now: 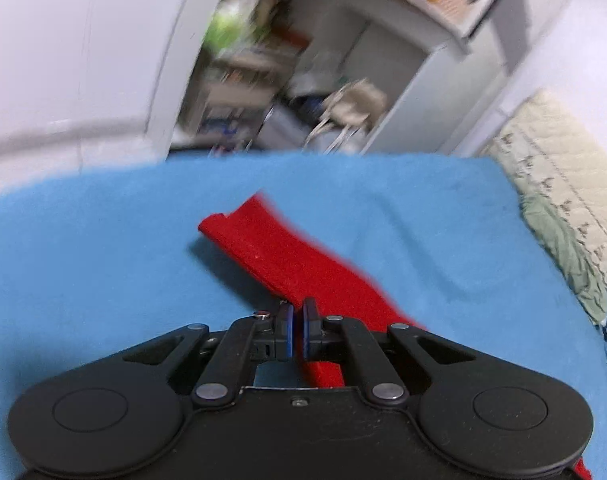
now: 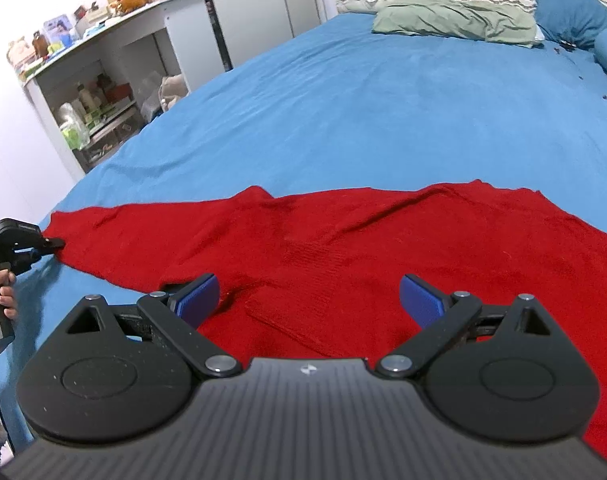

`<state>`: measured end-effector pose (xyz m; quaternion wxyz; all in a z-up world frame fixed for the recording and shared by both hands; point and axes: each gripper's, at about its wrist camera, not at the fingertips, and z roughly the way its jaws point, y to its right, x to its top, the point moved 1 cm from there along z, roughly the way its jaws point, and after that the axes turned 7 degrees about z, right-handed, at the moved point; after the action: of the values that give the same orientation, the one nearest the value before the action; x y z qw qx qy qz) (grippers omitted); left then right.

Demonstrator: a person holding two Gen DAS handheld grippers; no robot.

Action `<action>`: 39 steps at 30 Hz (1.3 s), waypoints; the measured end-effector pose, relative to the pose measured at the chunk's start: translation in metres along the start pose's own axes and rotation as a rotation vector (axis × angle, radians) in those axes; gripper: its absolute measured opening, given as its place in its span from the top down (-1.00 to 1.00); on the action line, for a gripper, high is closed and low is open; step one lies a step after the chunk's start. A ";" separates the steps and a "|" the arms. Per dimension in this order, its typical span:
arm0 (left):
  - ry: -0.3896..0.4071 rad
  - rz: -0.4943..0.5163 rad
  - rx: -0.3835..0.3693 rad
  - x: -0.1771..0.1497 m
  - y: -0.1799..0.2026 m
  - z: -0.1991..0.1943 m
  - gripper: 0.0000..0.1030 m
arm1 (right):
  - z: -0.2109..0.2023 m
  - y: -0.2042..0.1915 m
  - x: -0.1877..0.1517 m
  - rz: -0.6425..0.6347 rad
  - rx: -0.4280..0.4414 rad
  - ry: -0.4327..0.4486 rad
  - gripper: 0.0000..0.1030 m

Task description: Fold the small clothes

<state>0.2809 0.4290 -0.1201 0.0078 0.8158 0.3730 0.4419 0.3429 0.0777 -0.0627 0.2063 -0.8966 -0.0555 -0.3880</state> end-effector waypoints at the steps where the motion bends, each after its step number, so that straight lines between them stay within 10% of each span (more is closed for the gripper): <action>1: 0.030 0.032 -0.009 0.003 0.010 -0.008 0.92 | -0.002 0.002 0.001 0.009 -0.001 0.006 -1.00; 10: 0.169 0.369 -0.357 -0.024 0.196 -0.096 0.92 | -0.055 0.047 0.013 0.073 -0.052 0.105 -1.00; 16: 0.001 0.640 -0.616 -0.137 0.358 -0.101 0.92 | -0.091 0.097 0.014 0.115 -0.163 0.152 -1.00; 20: -0.166 0.810 -0.653 -0.238 0.407 -0.077 0.92 | -0.107 0.135 0.003 0.146 -0.276 0.146 -1.00; 27: -0.216 0.945 -0.640 -0.298 0.407 -0.062 0.74 | -0.108 0.178 -0.026 0.170 -0.328 0.073 -1.00; 29: -0.206 0.981 -0.653 -0.287 0.398 -0.071 -0.27 | -0.108 0.181 -0.029 0.166 -0.318 0.074 -1.00; 32: -0.105 1.008 -0.627 -0.256 0.368 -0.094 -0.98 | -0.109 0.175 -0.029 0.127 -0.275 0.094 -1.00; 39: -0.006 0.893 -0.425 -0.200 0.278 -0.080 -0.98 | -0.071 0.122 -0.023 -0.124 -0.177 0.030 -1.00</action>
<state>0.3239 0.0804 -0.1193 -0.0150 0.8776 -0.1117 0.4659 0.3109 -0.0611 -0.0761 0.1025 -0.9002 -0.0733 -0.4168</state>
